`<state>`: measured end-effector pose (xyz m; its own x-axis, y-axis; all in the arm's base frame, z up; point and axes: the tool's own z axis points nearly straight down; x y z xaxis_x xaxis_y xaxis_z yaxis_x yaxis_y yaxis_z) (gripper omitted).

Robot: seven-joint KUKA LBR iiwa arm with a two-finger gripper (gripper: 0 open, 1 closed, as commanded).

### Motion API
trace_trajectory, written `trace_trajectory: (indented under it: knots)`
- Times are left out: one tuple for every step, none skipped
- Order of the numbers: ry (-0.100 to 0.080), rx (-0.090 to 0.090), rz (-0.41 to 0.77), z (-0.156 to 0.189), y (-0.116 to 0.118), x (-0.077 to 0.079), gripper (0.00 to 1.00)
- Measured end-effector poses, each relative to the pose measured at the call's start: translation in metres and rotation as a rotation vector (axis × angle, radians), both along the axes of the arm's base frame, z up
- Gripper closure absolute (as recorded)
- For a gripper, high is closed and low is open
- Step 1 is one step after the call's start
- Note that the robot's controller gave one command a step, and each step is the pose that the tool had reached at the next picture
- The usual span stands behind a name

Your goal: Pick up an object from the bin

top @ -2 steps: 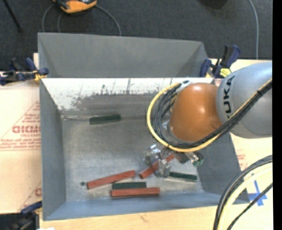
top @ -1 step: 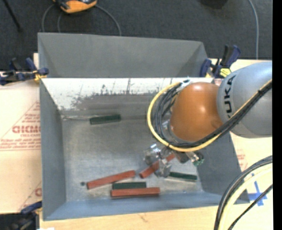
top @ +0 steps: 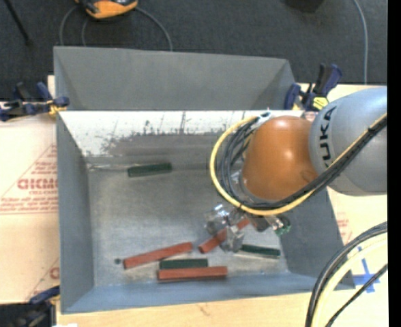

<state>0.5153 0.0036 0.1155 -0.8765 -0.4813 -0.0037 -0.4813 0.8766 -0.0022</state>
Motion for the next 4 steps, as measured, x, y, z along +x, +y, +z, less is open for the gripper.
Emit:
trace_trajectory:
  knots:
    - [0.004, 0.000, -0.001, 0.005, 0.000, -0.001, 1.00]
    - [0.004, 0.000, -0.001, 0.017, 0.000, -0.001, 1.00]
    - [0.001, 0.000, -0.002, 0.026, 0.000, 0.000, 1.00]
    - [-0.001, 0.000, -0.003, 0.031, 0.000, 0.001, 1.00]
